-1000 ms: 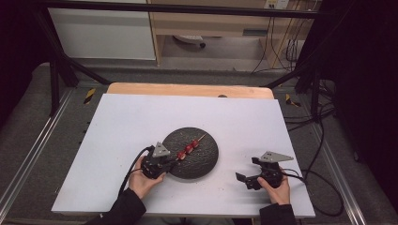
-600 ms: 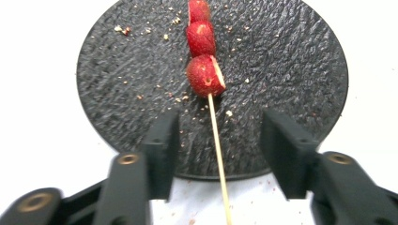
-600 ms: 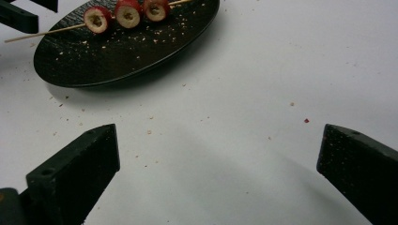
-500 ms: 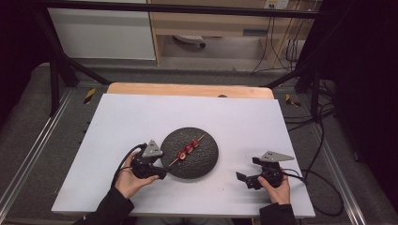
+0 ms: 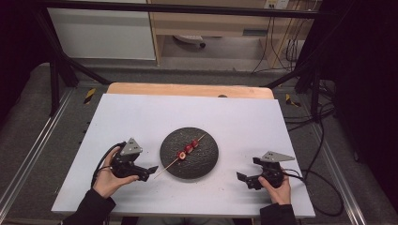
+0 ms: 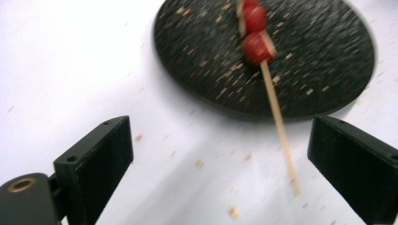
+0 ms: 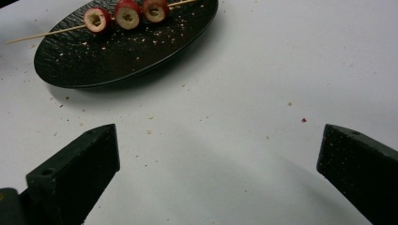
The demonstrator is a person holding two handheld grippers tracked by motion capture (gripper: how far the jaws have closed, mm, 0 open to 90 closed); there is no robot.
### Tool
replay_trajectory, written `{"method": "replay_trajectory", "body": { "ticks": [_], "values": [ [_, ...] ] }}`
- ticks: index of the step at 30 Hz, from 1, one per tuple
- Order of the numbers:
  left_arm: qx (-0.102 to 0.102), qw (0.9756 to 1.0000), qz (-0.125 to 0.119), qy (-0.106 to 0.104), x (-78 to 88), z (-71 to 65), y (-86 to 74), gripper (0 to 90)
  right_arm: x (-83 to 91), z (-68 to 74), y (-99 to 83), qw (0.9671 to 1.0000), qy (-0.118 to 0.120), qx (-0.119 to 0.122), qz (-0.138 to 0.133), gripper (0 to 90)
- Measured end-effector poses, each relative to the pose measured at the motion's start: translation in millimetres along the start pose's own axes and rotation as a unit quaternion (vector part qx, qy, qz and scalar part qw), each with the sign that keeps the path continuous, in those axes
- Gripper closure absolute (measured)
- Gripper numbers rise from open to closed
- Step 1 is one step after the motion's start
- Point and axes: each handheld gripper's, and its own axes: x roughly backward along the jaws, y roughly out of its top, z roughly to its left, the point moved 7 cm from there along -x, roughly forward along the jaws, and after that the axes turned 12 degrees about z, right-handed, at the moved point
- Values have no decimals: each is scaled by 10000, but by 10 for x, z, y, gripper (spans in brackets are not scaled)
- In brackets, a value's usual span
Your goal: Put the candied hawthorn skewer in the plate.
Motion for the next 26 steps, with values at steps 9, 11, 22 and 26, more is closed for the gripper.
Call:
{"method": "replay_trajectory", "body": {
  "ticks": [9, 11, 22, 26],
  "values": [
    [326, 9992, -206, 79, 17, 178, -330, 65, -12, 0, -15, 10000, -25, 20, 57, 5],
    [356, 9991, -218, 120, -1, 204, -405, 65, -15, 5, -16, 10000, -13, 2, 65, 5],
    [399, 9988, -202, 191, -56, 278, -624, 65, -16, 11, -43, 9999, -41, 49, 141, 5],
    [406, 9988, -228, 172, -49, 274, -621, 65, -15, 12, -46, 9999, -44, 42, 153, 5]
  ]
}}
